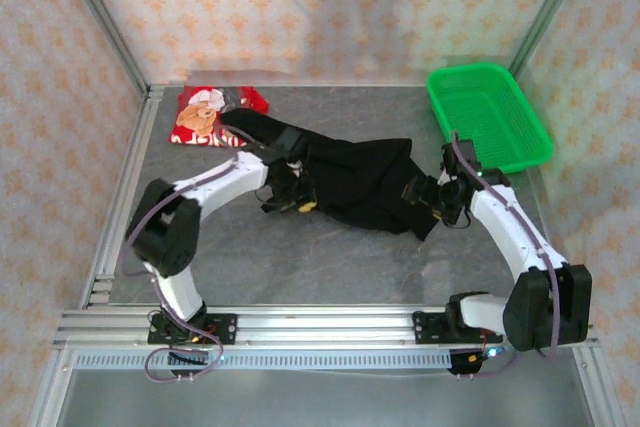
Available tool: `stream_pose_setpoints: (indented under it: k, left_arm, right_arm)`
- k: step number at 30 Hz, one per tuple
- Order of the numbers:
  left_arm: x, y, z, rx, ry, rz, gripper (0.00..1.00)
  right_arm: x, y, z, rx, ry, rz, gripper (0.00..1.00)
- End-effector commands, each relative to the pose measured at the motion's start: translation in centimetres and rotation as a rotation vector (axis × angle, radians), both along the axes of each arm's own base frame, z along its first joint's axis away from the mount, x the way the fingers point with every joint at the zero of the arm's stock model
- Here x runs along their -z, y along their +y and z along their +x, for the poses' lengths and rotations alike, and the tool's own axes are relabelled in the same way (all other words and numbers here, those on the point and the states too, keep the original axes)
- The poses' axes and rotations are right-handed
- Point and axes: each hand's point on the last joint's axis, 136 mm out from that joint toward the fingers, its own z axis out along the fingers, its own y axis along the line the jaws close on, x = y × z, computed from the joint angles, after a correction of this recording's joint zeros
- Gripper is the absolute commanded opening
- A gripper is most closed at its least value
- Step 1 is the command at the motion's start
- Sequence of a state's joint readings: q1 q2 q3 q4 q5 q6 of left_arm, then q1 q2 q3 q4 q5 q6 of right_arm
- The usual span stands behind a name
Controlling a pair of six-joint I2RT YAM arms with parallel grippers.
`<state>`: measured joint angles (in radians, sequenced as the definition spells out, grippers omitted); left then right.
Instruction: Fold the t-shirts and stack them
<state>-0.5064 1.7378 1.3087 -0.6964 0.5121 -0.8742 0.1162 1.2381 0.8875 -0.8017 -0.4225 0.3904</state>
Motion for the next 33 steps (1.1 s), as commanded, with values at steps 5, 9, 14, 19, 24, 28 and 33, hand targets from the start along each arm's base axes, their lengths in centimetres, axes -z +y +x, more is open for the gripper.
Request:
stream_pose_setpoints:
  k: [5, 9, 14, 19, 24, 28, 33]
  left_arm:
    - [-5.3, 2.1, 1.1, 0.009, -0.109, -0.058, 0.0]
    - [-4.5, 1.9, 0.7, 0.02, -0.088, -0.071, 0.0]
    - [-4.6, 2.5, 0.6, 0.01, -0.094, -0.075, 0.0]
    - [-4.8, 2.7, 0.9, 0.02, -0.094, -0.084, 0.0]
    - [-4.8, 3.0, 1.0, 0.024, -0.093, -0.085, 0.0]
    - [-4.9, 3.0, 1.1, 0.03, -0.094, -0.09, 0.0]
    - [-4.8, 2.9, 1.3, 0.034, -0.097, -0.094, 0.0]
  right_arm:
    - [4.4, -0.1, -4.5, 0.166, 0.194, 0.052, 0.77]
    - [6.0, -0.3, -4.2, 0.227, 0.199, 0.057, 0.75]
    - [6.9, -0.6, -3.6, 0.317, 0.154, 0.077, 0.73]
    - [8.2, -0.7, -3.5, 0.401, 0.142, 0.105, 0.67]
    - [7.4, -1.8, -2.2, 0.503, 0.018, 0.109, 0.64]
    - [6.4, -2.2, -1.0, 0.526, -0.045, 0.112, 0.63]
    - [6.2, -2.1, -0.8, 0.522, -0.047, 0.114, 0.61]
